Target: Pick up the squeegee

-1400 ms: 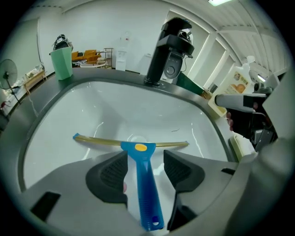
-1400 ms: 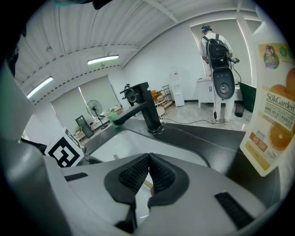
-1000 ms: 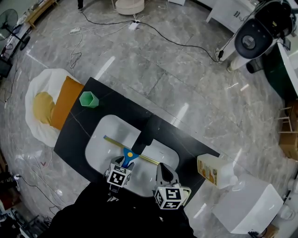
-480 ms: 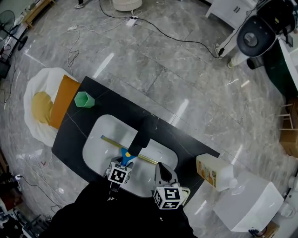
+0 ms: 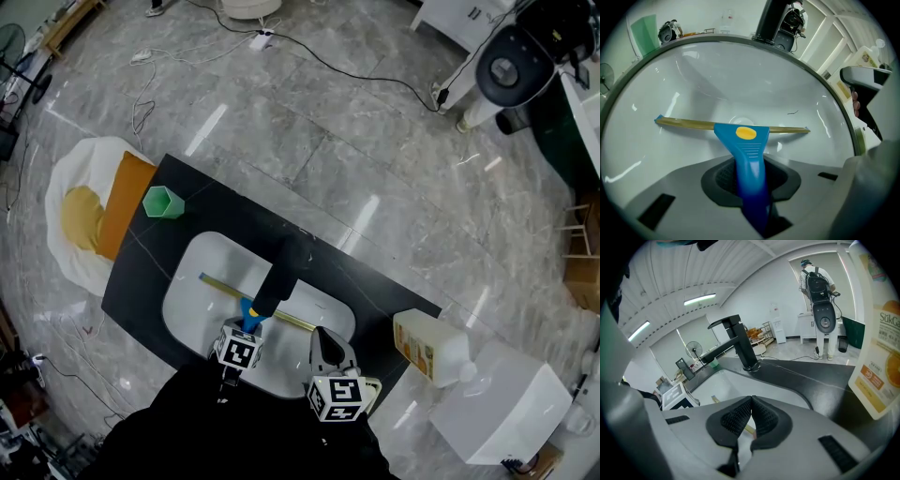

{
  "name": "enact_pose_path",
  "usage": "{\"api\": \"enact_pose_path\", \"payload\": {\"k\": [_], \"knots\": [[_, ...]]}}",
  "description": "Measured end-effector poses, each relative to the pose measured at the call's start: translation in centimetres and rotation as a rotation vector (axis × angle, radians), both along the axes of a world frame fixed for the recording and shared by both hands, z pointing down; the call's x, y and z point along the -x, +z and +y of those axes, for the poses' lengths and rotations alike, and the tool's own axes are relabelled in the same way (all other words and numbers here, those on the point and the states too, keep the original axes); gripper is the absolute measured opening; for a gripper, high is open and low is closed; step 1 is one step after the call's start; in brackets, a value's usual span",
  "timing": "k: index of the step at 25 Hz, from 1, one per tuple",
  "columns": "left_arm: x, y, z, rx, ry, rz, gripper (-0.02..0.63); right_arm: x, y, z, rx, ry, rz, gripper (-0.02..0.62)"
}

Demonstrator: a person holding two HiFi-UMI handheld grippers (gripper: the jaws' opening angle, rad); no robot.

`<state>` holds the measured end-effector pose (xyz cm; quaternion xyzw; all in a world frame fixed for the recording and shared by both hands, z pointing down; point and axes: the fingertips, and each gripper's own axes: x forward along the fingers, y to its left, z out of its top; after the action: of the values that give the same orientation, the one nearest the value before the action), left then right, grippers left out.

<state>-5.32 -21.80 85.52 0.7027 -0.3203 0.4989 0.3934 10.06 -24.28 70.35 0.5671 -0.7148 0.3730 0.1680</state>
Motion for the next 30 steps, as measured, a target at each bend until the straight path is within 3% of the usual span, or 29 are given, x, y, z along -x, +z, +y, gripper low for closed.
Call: {"api": "enact_pose_path", "payload": {"k": [12, 30], "knots": [[-0.1, -0.4, -0.4, -0.017, -0.008, 0.013, 0.097, 0.3, -0.4, 0.1, -0.004, 0.0, 0.003, 0.017], [0.9, -8.8, -2.0, -0.228, -0.066, 0.084, 0.097, 2.1, -5.9, 2.6, -0.109, -0.02, 0.029, 0.016]]}}
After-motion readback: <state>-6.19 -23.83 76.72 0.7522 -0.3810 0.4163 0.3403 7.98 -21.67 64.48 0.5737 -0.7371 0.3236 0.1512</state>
